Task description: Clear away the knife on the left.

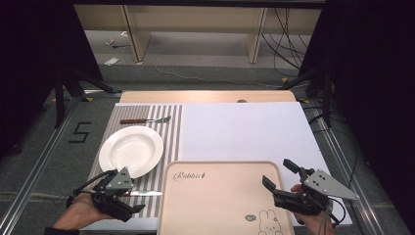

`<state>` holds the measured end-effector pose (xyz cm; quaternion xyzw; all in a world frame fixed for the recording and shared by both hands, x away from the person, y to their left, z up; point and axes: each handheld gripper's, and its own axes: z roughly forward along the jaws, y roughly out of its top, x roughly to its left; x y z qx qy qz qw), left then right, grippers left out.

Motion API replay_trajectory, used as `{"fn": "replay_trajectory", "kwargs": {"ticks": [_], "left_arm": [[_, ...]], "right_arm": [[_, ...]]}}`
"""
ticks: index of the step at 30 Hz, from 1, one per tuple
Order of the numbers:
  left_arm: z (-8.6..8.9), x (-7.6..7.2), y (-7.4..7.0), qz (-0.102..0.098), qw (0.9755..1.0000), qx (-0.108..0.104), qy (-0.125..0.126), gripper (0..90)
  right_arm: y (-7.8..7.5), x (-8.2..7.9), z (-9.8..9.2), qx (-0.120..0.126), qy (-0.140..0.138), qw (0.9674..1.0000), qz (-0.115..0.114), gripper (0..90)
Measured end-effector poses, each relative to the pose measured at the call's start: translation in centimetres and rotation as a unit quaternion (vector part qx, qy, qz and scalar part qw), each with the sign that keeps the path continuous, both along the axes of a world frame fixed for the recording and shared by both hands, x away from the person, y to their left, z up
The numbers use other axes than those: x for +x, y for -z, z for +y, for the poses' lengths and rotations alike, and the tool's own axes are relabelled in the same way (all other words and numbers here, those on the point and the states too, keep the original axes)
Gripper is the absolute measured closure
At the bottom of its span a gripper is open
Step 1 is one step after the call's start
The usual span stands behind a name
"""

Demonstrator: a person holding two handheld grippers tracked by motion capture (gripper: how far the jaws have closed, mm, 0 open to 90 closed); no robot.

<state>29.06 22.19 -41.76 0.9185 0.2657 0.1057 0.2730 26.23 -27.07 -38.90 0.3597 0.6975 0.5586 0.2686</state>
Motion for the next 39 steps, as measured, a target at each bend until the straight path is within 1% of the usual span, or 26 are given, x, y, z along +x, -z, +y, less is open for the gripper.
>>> {"fn": "replay_trajectory", "kwargs": {"ticks": [4, 6, 7, 8, 9, 10, 13, 15, 18, 22, 23, 25, 27, 28, 29, 32, 34, 39], "left_arm": [[0.8, 0.1, 0.1, 0.017, 0.9998, 0.012, -0.003, 14.6], [1.1, 0.2, 0.2, 0.021, 0.9995, 0.024, -0.004, 14.9], [1.2, 0.2, 0.4, 0.023, 0.9994, 0.026, -0.007, 14.9], [1.4, 0.3, 0.5, 0.026, 0.9991, 0.033, -0.009, 15.0], [1.5, 0.4, 0.7, 0.026, 0.9990, 0.034, -0.012, 15.1], [1.6, 0.5, 1.0, 0.034, 0.9986, 0.040, -0.012, 15.1], [1.8, 0.7, 1.4, 0.040, 0.9975, 0.056, -0.019, 15.2], [2.0, 0.8, 1.5, 0.043, 0.9969, 0.062, -0.024, 15.6], [2.4, 1.2, 1.8, 0.054, 0.9959, 0.063, -0.036, 17.2], [2.7, 1.5, 2.3, 0.060, 0.9940, 0.077, -0.049, 17.3], [2.8, 1.6, 2.4, 0.065, 0.9934, 0.081, -0.048, 17.3], [3.0, 1.8, 2.6, 0.069, 0.9929, 0.082, -0.051, 17.3], [3.2, 2.1, 2.7, 0.070, 0.9925, 0.083, -0.057, 18.1], [3.4, 2.3, 2.8, 0.068, 0.9921, 0.091, -0.053, 19.2], [3.4, 2.4, 2.9, 0.071, 0.9918, 0.090, -0.057, 19.5], [3.6, 2.8, 3.4, 0.081, 0.9898, 0.098, -0.065, 21.3], [3.6, 2.9, 3.6, 0.081, 0.9892, 0.104, -0.063, 22.5], [3.8, 3.3, 3.8, 0.087, 0.9887, 0.102, -0.067, 25.8]], "right_arm": [[0.0, 0.0, 0.0, 0.000, 0.000, 1.0000, 0.001, 16.6], [0.0, 0.0, 0.1, -0.001, 0.000, 1.0000, 0.001, 16.5], [0.0, 0.0, 0.1, -0.001, 0.000, 1.0000, 0.001, 16.6], [0.0, 0.0, 0.1, -0.001, 0.000, 1.0000, 0.001, 16.6], [0.0, 0.0, 0.0, -0.001, 0.000, 1.0000, 0.001, 16.6], [0.0, 0.0, 0.0, -0.001, 0.000, 1.0000, 0.001, 16.6], [0.0, 0.0, 0.0, -0.001, 0.000, 1.0000, 0.000, 16.6], [0.0, 0.0, 0.0, -0.001, 0.000, 1.0000, 0.001, 16.6], [0.0, 0.0, 0.1, -0.001, -0.001, 1.0000, 0.002, 16.6], [0.0, 0.0, 0.1, -0.002, -0.002, 1.0000, 0.001, 16.6], [0.0, 0.0, 0.1, -0.002, -0.003, 1.0000, 0.002, 16.6], [0.0, 0.0, 0.1, -0.002, -0.002, 1.0000, 0.003, 16.7], [0.0, 0.0, 0.1, -0.002, -0.002, 1.0000, 0.003, 16.7], [0.0, 0.0, 0.1, -0.002, -0.003, 1.0000, 0.003, 16.7], [0.0, 0.0, 0.1, -0.002, -0.003, 1.0000, 0.003, 16.7], [0.0, 0.0, 0.1, -0.002, -0.003, 1.0000, 0.003, 16.7], [0.0, 0.0, 0.1, -0.003, -0.003, 1.0000, 0.003, 16.7], [0.1, 0.0, 0.1, -0.003, -0.004, 1.0000, 0.003, 16.7]]}}
